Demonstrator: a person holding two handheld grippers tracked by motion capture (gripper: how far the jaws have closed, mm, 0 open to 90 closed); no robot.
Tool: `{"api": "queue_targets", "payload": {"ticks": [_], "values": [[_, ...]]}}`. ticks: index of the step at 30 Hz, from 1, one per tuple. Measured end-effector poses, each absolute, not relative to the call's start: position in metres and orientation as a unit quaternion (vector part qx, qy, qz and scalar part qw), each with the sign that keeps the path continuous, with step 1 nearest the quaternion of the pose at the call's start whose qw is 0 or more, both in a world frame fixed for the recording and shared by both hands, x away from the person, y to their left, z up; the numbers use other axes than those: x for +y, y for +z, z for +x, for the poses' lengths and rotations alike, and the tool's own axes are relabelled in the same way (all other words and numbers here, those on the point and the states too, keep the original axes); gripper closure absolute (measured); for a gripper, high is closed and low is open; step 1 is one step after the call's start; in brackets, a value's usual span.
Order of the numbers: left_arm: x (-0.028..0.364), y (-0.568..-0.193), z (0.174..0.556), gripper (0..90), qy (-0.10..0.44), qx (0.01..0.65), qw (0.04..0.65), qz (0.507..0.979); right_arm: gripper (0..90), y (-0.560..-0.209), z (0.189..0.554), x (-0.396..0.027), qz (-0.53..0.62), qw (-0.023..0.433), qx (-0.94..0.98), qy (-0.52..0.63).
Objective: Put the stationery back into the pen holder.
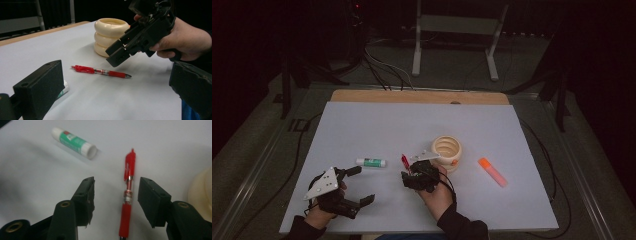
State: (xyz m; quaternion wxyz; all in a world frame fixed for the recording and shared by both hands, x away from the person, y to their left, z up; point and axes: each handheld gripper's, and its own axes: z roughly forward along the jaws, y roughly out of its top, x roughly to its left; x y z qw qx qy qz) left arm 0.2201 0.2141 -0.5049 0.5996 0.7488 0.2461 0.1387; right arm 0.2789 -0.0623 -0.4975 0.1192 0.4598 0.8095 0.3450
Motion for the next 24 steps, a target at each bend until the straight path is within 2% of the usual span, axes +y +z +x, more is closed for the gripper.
{"api": "queue_targets", "payload": {"ticks": [19, 24], "values": [[0.214, -0.505, 0.220, 0.1, 0.138, 0.246, 0.599, 0.750, 64.9, -0.521, 0.279, -0.065, 0.472, 0.118, 0.824, 0.291], [0.214, -0.505, 0.220, 0.2, 0.138, 0.245, 0.598, 0.751, 67.8, -0.526, 0.278, -0.062, 0.464, 0.134, 0.831, 0.274]]}}
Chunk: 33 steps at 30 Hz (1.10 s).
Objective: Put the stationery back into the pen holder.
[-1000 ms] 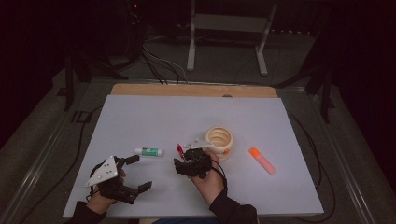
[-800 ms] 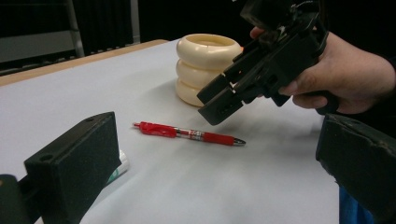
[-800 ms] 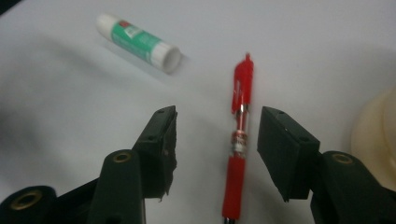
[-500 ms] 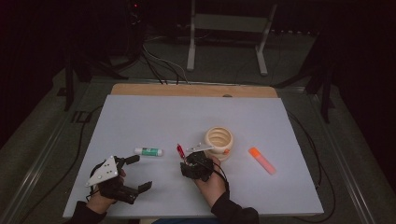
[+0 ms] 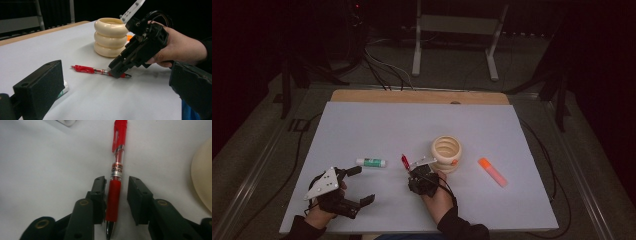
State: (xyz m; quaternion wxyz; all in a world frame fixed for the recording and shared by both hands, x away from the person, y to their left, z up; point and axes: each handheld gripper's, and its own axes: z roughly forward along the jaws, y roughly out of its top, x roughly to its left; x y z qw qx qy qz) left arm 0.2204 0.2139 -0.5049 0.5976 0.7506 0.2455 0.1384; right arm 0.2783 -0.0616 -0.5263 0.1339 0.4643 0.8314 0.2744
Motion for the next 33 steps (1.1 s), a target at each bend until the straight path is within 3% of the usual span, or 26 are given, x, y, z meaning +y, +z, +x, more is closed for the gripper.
{"api": "queue_targets", "payload": {"ticks": [10, 16, 33], "values": [[0.213, -0.505, 0.221, 0.2, 0.139, 0.246, 0.597, 0.751, 77.0, -0.527, 0.281, -0.064, 0.451, 0.139, 0.840, 0.268], [0.213, -0.505, 0.221, 0.1, 0.137, 0.245, 0.595, 0.753, 79.7, -0.527, 0.277, -0.058, 0.448, 0.165, 0.840, 0.257], [0.209, -0.506, 0.222, 0.1, 0.132, 0.238, 0.586, 0.763, 80.0, -0.506, 0.281, -0.074, 0.460, 0.111, 0.828, 0.301]]}}
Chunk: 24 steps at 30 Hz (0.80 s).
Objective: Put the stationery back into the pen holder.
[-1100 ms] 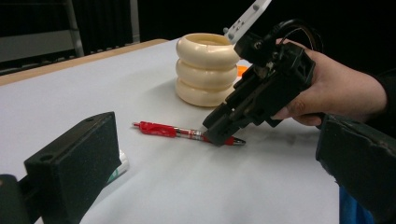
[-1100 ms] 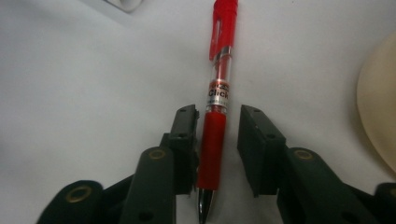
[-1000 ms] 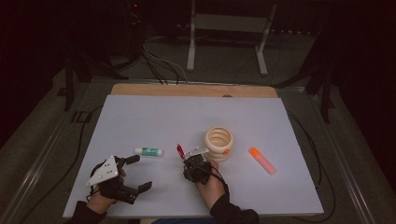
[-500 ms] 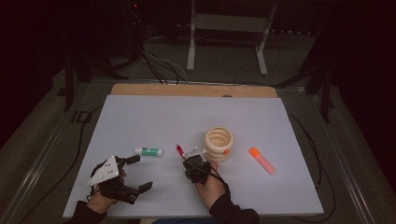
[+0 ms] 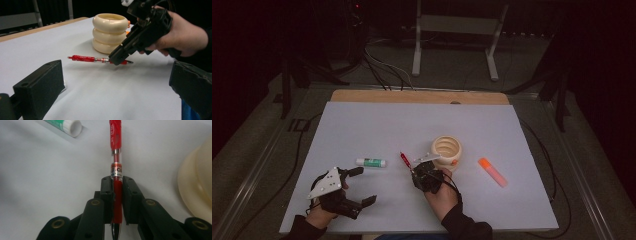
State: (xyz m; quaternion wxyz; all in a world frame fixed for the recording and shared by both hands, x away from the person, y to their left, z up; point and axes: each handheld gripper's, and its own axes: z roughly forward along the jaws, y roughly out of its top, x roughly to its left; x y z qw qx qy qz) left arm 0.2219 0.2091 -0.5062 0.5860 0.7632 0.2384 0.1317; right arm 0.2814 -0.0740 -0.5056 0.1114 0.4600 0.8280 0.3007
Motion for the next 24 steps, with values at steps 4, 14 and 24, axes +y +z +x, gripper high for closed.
{"api": "queue_targets", "payload": {"ticks": [4, 14, 24], "values": [[0.206, -0.506, 0.222, 0.2, 0.137, 0.233, 0.581, 0.768, 80.0, -0.499, 0.283, -0.081, 0.462, 0.091, 0.825, 0.311], [0.200, -0.504, 0.224, 0.2, 0.140, 0.225, 0.572, 0.776, 80.0, -0.478, 0.280, -0.095, 0.461, 0.060, 0.817, 0.342], [0.194, -0.494, 0.226, 0.1, 0.177, 0.212, 0.567, 0.776, 80.0, -0.458, 0.277, -0.104, 0.459, 0.034, 0.807, 0.371]]}}
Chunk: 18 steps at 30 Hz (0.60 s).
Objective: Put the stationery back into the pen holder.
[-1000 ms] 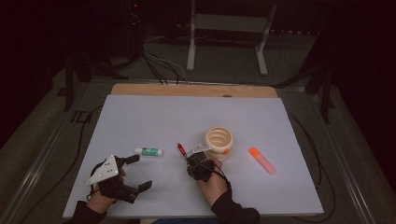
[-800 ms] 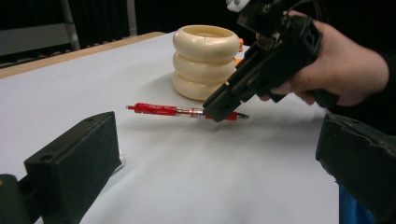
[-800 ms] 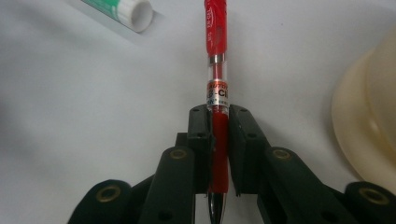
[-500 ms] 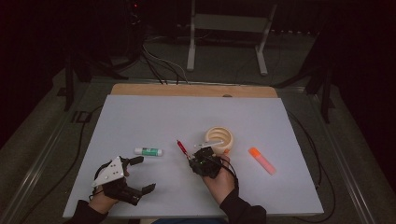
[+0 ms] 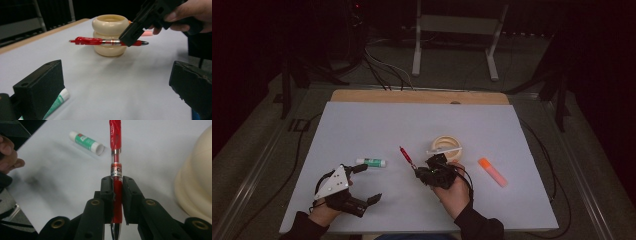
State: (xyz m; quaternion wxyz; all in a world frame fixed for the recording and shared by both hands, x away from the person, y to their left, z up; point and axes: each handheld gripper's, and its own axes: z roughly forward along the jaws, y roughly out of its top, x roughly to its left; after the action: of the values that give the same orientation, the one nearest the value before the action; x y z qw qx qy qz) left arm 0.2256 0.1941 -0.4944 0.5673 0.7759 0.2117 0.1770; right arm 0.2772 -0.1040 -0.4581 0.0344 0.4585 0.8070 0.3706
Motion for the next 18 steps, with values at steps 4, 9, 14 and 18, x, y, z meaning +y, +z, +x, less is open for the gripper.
{"api": "queue_targets", "payload": {"ticks": [4, 9, 14, 18], "values": [[0.192, -0.485, 0.227, 0.2, 0.186, 0.186, 0.555, 0.789, 80.0, -0.455, 0.277, -0.110, 0.462, 0.014, 0.803, 0.376], [0.186, -0.476, 0.231, 0.9, 0.189, 0.167, 0.530, 0.809, 80.0, -0.455, 0.276, -0.118, 0.468, -0.012, 0.797, 0.381], [0.176, -0.470, 0.232, 0.9, 0.210, 0.137, 0.491, 0.834, 79.9, -0.459, 0.278, -0.124, 0.476, -0.049, 0.789, 0.384], [0.166, -0.462, 0.233, 0.9, 0.217, 0.108, 0.465, 0.852, 79.9, -0.463, 0.278, -0.127, 0.479, -0.065, 0.789, 0.379]]}}
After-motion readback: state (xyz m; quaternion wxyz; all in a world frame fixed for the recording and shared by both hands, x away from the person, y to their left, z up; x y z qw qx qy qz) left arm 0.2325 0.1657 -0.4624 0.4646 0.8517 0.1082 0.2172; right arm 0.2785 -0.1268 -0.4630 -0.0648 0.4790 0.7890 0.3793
